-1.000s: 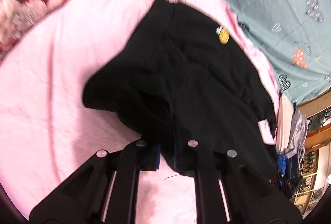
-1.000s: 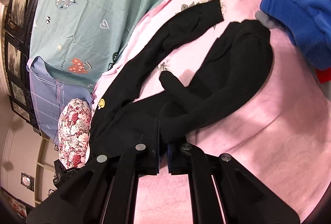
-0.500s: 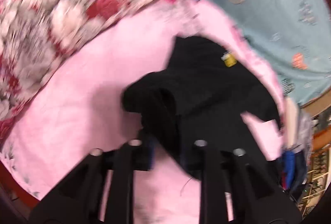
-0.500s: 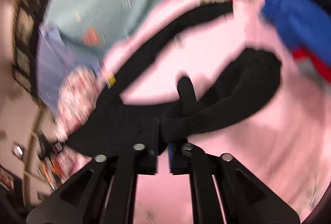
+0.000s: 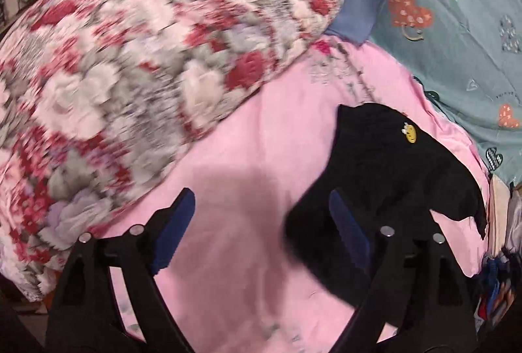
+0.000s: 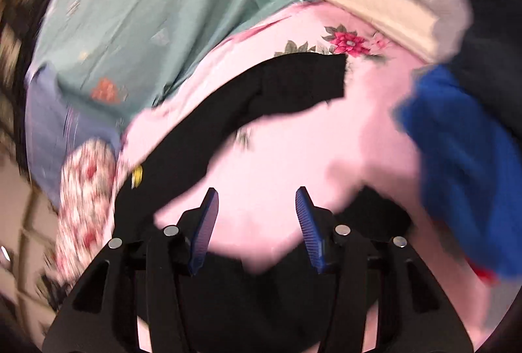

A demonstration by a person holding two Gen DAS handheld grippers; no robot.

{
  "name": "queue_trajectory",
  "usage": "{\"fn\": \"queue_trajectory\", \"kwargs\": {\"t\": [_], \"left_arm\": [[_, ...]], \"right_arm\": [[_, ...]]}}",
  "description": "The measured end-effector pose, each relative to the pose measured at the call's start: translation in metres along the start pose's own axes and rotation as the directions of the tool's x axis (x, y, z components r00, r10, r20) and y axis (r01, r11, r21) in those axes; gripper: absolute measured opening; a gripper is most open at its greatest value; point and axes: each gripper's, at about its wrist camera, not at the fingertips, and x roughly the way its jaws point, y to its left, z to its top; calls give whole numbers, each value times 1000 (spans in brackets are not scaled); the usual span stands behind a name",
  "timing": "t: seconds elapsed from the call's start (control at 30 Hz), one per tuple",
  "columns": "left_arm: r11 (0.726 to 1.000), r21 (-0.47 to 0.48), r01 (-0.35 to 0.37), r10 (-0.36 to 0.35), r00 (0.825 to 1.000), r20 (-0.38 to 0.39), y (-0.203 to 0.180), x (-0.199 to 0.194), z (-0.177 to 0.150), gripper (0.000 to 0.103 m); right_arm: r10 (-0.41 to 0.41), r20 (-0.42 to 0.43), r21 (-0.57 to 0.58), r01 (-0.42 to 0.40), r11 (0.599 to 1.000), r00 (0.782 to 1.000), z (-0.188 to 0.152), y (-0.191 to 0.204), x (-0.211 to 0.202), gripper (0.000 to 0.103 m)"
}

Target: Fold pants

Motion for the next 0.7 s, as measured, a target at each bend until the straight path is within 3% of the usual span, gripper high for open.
{"fn": "queue_trajectory", "kwargs": {"t": [0.1, 0.3, 0.43, 0.6, 0.63, 0.67, 0.7], "left_arm": [[996, 89, 28, -25, 999, -41, -55, 28, 5, 87], [961, 254, 112, -89, 991, -103, -164, 88, -4, 87], [947, 281, 155, -116, 982, -149, -204, 127, -6, 87], [952, 263, 158, -113, 977, -180, -214, 151, -4, 87], [955, 250, 160, -116, 976, -183, -213, 154, -3, 87], [957, 241, 162, -119, 976, -183, -211, 155, -3, 87], [958, 238, 160, -118, 976, -181, -212, 156, -2, 87]], "right_arm": [[-37, -11, 111, 38, 993, 999, 27, -17, 52, 50], [-38, 22, 222, 32, 975, 999, 53, -44, 86, 50], [-54, 26, 249, 46, 967, 998, 57, -51, 99, 50], [-46, 69, 272, 26, 962, 997, 63, -53, 109, 48], [-45, 69, 269, 25, 963, 997, 64, -52, 111, 40], [-30, 60, 269, 13, 963, 998, 65, -53, 115, 22], [-12, 50, 270, -2, 963, 999, 66, -54, 117, 12]]}}
